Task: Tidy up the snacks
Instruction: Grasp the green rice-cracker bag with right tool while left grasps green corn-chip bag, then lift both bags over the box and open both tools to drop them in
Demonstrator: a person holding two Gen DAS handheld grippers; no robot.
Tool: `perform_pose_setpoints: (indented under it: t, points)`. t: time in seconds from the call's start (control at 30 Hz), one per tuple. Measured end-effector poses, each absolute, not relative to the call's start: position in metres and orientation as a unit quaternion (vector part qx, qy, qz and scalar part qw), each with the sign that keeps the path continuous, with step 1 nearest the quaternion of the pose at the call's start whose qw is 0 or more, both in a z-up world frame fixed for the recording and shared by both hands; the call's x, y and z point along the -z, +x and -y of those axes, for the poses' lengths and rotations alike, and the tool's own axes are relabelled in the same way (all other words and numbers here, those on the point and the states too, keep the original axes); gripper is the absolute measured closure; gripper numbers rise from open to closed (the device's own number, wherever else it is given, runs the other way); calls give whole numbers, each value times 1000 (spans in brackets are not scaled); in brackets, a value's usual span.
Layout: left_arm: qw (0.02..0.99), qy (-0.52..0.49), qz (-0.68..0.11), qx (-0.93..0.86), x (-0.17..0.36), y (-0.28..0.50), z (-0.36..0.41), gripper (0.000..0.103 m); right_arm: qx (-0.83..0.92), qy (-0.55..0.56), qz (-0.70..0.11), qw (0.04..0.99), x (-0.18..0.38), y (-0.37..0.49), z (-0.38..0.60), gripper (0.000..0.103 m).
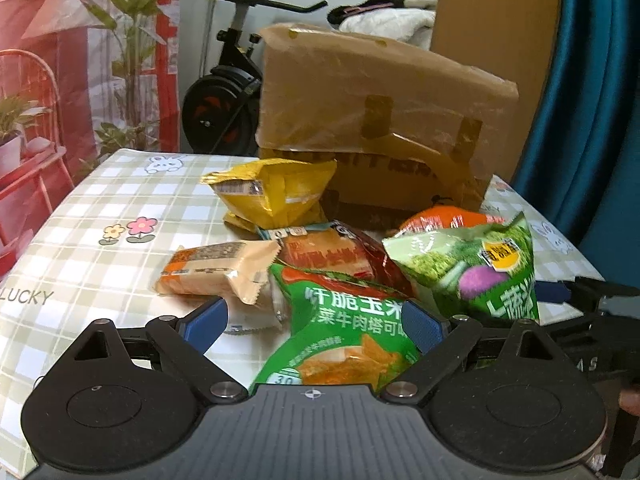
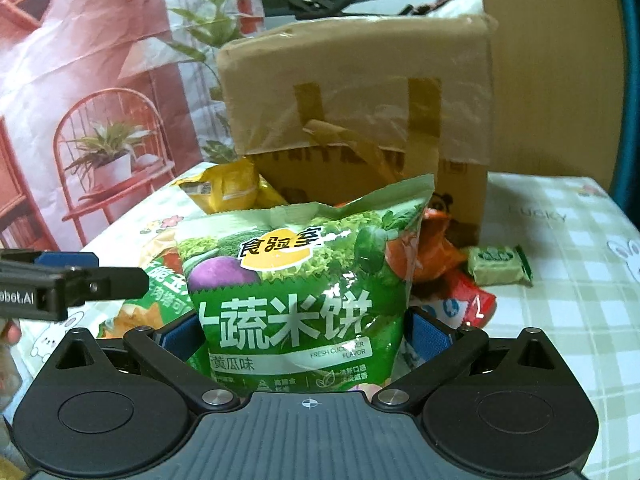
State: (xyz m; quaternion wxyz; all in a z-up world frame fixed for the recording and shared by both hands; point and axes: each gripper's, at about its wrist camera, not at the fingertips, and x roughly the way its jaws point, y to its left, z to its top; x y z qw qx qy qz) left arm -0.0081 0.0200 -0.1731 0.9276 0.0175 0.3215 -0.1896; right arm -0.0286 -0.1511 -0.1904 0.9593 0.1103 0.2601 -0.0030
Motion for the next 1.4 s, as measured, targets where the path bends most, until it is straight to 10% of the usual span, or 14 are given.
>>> perform_pose_setpoints:
  t: [0.23, 0.73, 0.9, 1.4]
  points:
    - [924, 47, -327, 192, 182, -2, -2, 9, 13, 126, -235, 964, 185, -39, 164, 28]
    - [904, 76, -369, 201, 208, 2, 5, 6, 20, 153, -218, 964, 186, -48, 175, 29]
    - [912, 88, -343, 208, 203, -6, 5, 22, 22, 155, -218, 963, 186, -50, 175, 29]
    - [961, 5, -204, 188, 115, -12, -17, 23, 61, 114, -111, 985, 108, -71, 191, 30]
